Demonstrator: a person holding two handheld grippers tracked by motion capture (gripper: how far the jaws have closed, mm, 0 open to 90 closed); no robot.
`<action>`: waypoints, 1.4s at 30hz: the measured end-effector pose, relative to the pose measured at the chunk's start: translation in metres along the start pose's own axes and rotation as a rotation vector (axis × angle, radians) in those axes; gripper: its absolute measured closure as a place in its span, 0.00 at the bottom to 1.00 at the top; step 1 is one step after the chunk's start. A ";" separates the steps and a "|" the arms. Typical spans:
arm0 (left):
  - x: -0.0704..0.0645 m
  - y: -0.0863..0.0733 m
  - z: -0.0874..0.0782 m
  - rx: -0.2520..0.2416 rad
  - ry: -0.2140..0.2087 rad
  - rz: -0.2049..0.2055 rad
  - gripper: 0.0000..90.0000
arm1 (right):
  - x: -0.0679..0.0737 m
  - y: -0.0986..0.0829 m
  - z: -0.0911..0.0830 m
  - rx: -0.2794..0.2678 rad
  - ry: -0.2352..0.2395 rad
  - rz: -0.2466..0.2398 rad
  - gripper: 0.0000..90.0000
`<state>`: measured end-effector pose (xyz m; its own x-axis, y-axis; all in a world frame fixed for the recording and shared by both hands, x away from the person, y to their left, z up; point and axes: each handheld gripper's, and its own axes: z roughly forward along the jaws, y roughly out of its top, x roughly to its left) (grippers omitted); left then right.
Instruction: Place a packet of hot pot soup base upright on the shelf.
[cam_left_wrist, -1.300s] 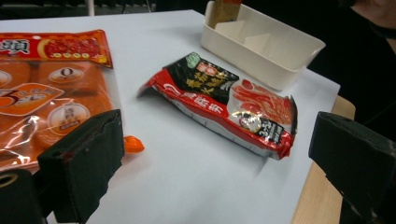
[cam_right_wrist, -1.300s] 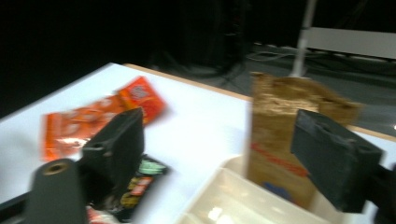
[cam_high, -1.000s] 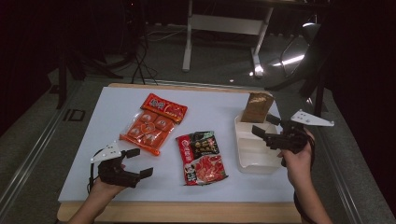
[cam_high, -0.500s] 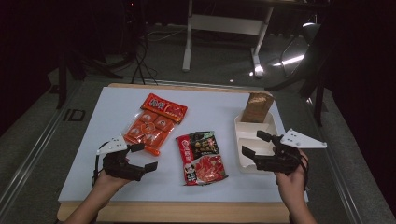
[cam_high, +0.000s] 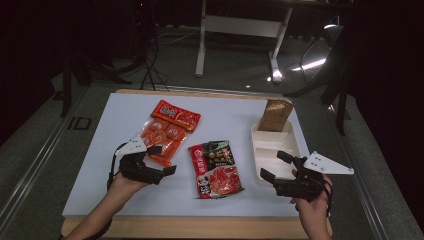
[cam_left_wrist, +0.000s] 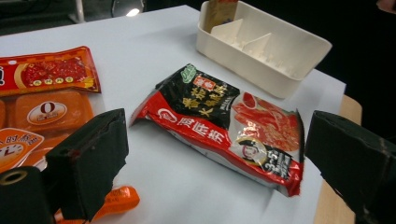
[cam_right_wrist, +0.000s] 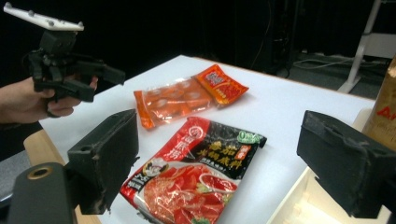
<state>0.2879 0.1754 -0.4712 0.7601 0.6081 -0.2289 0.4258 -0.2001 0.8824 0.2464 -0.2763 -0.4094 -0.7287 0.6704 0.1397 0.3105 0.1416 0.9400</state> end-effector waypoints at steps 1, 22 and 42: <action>0.000 0.001 0.002 -0.001 0.004 -0.002 0.08 | -0.001 -0.002 0.001 0.008 -0.004 0.007 0.14; 0.011 0.031 0.075 0.092 0.073 -0.014 0.17 | 0.010 -0.017 0.018 0.060 -0.013 -0.063 0.12; 0.032 0.017 0.130 0.267 0.140 -0.065 0.43 | 0.012 -0.024 0.026 0.111 0.012 -0.076 0.14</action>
<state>0.3836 0.0916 -0.5169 0.6597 0.7226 -0.2065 0.5997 -0.3407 0.7240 0.2460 -0.2527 -0.4383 -0.7601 0.6456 0.0738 0.3188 0.2716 0.9080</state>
